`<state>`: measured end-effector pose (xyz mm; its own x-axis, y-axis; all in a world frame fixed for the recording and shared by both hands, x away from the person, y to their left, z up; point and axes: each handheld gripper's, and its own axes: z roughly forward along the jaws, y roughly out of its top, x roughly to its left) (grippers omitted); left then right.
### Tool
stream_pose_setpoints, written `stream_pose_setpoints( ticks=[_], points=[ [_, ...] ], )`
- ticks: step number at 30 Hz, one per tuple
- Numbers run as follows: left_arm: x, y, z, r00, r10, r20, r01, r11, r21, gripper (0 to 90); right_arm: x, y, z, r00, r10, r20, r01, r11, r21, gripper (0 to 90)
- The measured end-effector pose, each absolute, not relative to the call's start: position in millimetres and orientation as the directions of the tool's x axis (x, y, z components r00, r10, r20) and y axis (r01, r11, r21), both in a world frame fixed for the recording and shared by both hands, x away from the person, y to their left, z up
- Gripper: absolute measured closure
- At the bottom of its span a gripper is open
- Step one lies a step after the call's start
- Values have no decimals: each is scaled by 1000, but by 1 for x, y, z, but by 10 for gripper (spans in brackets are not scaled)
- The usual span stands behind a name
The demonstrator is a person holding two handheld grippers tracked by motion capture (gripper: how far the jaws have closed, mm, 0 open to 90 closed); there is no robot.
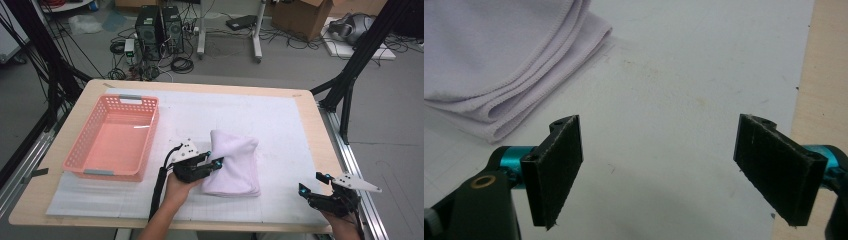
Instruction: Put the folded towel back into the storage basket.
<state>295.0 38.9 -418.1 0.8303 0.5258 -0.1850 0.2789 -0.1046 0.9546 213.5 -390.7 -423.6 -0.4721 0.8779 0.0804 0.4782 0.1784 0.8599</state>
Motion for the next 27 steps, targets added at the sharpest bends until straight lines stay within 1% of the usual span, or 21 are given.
stream_pose_setpoints(
  ticks=[13, 21, 27],
  points=[
    [281, 58, -376, 859, 508, -71, 135, -91, 987, 740, 214, -387, -424, -479, 874, 79, 480, 185, 857, 185],
    [276, 68, -359, 863, 505, -24, 82, -93, 992, 740, 216, -384, -424, -487, 870, 74, 474, 192, 859, 185],
    [274, 75, -350, 863, 505, -10, 57, -77, 995, 740, 216, -383, -424, -489, 869, 74, 471, 191, 861, 185]
  ],
)
